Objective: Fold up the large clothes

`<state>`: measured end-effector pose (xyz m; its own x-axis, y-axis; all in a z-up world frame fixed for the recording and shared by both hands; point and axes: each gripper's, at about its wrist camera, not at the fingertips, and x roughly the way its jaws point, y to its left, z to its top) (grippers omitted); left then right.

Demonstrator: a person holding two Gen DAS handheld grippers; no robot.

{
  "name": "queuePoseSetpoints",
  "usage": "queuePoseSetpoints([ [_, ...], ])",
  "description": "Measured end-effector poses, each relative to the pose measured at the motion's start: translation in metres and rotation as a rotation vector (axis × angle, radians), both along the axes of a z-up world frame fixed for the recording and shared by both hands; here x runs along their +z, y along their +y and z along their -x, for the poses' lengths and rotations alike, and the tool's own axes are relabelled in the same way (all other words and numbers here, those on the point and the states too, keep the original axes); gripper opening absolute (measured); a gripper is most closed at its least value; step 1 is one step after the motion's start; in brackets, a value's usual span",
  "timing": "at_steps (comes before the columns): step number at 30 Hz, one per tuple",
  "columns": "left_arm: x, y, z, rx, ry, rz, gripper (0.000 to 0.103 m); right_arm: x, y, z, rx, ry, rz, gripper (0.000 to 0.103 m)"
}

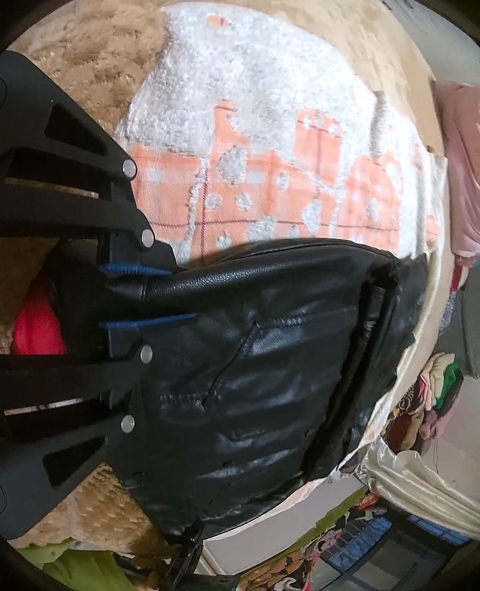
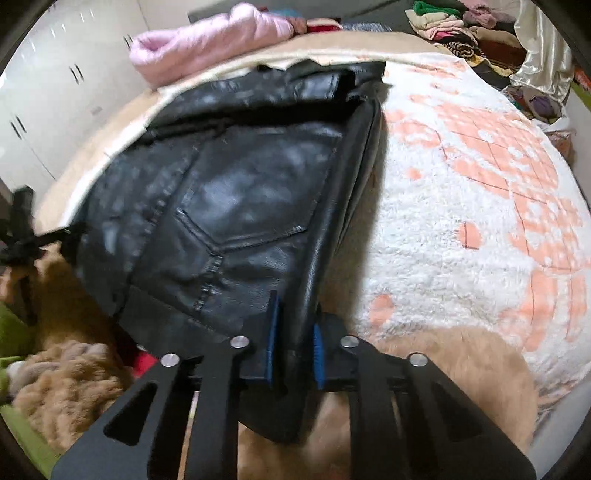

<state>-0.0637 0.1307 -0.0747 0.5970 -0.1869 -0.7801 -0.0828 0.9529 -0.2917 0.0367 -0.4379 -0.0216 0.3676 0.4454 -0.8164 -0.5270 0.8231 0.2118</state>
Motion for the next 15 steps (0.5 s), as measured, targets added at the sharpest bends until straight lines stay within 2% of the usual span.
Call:
queuePoseSetpoints([
  [3, 0.017, 0.005, 0.009, -0.014, -0.038, 0.041, 0.006, 0.011, -0.013, 0.008, 0.01, 0.033, -0.098, 0.012],
  [8, 0.049, 0.026, 0.022, -0.01, -0.115, 0.182, 0.006, 0.043, -0.034, 0.007, 0.015, 0.027, -0.299, 0.011],
  [11, 0.072, 0.031, 0.013, -0.015, -0.171, 0.177, 0.006, 0.065, -0.044, -0.013, -0.009, 0.014, -0.444, 0.011],
  [15, 0.093, 0.034, -0.005, -0.01, -0.228, 0.182, 0.006, 0.088, -0.046, -0.035, -0.049, -0.039, -0.52, 0.011],
])
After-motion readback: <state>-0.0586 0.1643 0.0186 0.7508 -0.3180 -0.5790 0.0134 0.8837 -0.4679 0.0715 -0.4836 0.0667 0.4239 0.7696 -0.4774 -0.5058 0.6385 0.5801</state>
